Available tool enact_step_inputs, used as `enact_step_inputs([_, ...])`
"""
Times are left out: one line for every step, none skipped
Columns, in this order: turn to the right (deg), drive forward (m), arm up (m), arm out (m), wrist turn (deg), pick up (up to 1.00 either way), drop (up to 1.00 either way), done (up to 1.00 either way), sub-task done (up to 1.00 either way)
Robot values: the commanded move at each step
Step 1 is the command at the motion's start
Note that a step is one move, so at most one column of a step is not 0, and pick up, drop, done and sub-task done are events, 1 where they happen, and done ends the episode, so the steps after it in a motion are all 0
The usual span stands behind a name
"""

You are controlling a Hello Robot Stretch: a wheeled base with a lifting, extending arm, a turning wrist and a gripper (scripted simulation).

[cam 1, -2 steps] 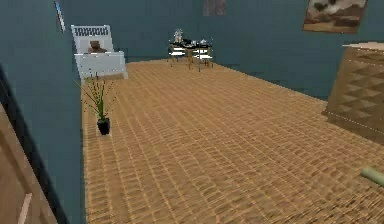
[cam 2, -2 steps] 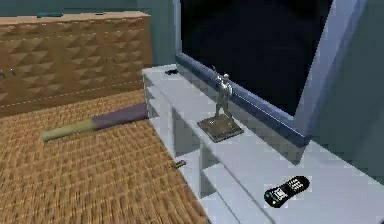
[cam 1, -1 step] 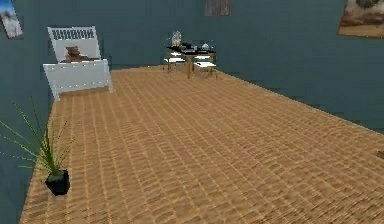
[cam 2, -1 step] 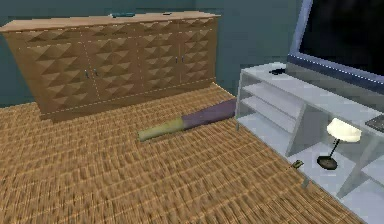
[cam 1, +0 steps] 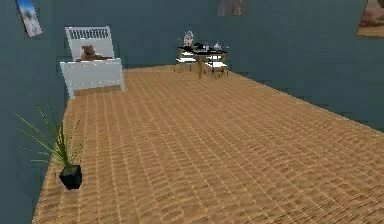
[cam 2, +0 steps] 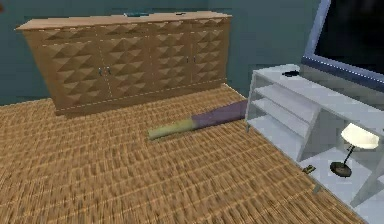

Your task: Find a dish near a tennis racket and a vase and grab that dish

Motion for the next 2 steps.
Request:
enact_step_inputs([0.0, 1.0, 0.0, 0.0, 0.0, 0.0, 0.0, 0.0, 0.0])
enact_step_inputs([0.0, 1.0, 0.0, 0.0, 0.0, 0.0, 0.0, 0.0, 0.0])
